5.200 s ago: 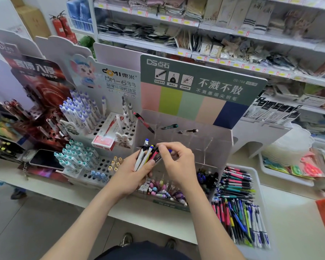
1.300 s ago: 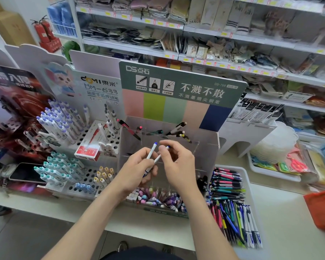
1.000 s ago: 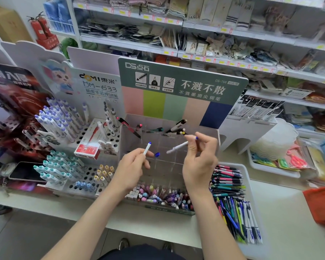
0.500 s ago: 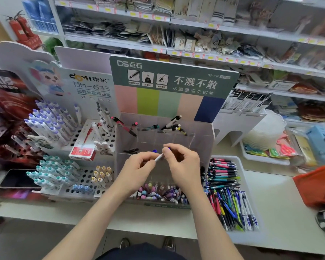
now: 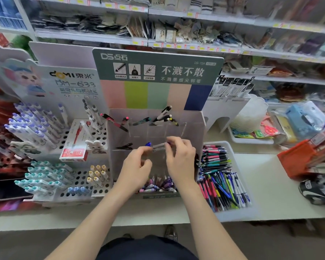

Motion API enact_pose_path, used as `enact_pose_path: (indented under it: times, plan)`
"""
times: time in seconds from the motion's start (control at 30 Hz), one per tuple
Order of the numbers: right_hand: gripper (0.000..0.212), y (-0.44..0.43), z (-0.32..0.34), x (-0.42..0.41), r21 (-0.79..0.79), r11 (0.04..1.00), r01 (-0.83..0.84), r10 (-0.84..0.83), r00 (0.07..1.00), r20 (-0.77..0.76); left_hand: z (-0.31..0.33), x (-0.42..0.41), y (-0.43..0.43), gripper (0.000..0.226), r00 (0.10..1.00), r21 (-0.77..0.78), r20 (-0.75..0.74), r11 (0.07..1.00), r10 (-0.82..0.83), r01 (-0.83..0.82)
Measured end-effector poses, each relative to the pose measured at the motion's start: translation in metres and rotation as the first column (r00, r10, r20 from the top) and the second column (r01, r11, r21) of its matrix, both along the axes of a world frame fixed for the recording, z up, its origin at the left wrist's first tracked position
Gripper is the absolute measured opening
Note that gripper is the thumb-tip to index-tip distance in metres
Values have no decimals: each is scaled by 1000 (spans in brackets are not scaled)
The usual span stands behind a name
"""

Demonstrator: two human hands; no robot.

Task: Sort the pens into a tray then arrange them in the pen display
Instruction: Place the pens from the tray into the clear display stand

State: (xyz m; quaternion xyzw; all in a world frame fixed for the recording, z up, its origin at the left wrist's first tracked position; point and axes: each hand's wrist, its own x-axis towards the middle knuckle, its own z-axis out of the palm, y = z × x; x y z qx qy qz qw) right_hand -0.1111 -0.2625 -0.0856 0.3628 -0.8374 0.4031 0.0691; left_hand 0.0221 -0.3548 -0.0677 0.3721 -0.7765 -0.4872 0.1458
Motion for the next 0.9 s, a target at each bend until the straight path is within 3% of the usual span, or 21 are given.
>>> enact_pose_path:
  times: [0.1,0.17,0.3,0.4,0.5,0.6,0.67,0.8,0.9]
  plan:
    - [17,10,-1,6,70,997,17,-12,997,-70,-3,-1,4,36,1000,-13,-3,1000,-16,16]
    - [22,22,5,7,9,1000,-8,9,999,-39,-4,-3,8,30,1000,-15,-14,1000,-24,23]
    - [29,60,17,5,-180,983,28,2,987,164,-10,-17,27,26,998,35,2,997,-68,68]
    - [36,93,8,-11,-165,966,197,-123,919,375,-15,-34,53,27,983,16,43,984,-180,179]
    - [30,129,-14,-44,95,953,287,-295,815,499,-23,-56,82,25,934,-13,107,939,-341,344]
    - [29,169,-53,-81,458,872,171,-400,790,466,-37,-81,108,24,851,-63,209,861,-482,504]
    - [31,191,-77,-98,597,790,141,-447,799,402,-48,-101,125,27,770,-118,308,781,-559,614]
    - [79,217,-110,-117,704,704,96,-456,820,345,-77,-132,154,24,653,-161,480,672,-587,723]
    - [98,225,-126,-124,743,665,71,-426,853,300,-99,-143,174,24,646,-190,533,667,-546,721]
